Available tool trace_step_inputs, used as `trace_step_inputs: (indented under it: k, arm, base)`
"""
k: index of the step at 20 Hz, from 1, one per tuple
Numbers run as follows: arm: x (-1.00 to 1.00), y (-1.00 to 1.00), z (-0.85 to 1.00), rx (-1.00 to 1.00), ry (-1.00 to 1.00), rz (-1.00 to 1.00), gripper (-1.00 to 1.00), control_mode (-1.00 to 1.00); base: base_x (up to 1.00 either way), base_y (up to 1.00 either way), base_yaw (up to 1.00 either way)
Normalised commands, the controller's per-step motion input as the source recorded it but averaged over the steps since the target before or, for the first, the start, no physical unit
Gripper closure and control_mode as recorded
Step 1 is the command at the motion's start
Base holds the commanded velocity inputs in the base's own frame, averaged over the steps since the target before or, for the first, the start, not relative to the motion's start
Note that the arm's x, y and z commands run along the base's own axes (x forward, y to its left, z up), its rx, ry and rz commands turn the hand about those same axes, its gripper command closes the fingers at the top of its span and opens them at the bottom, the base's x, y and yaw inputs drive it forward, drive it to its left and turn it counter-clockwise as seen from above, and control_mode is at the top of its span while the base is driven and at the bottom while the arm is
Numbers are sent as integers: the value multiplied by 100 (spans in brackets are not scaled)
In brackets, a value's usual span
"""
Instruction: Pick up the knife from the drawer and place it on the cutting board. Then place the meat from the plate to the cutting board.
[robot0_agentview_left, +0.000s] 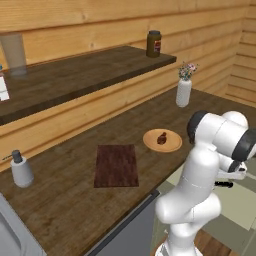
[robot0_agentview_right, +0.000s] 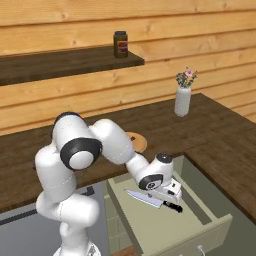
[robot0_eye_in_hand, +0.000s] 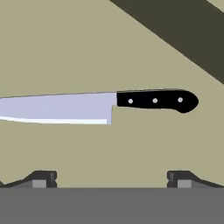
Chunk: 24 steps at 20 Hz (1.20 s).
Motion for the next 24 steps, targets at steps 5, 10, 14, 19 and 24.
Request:
trace_step_inputs:
  k: [5, 10, 14, 19, 24]
  arm:
    - [13, -37, -31, 1, -6, -29, -100, -100]
    - [0, -57, -8, 7, -2, -25, -100, -100]
    - [23, -14, 6, 12, 0, -13, -100, -100]
    - [44, 0, 0, 5, 0, -11, -100, -100]
    - [32, -7, -2, 1, 0, -12, -100, -100]
  base:
    - [0, 0, 0]
    - [0, 0, 0]
    - [0, 0, 0]
    - [0, 0, 0]
    - [0, 0, 0]
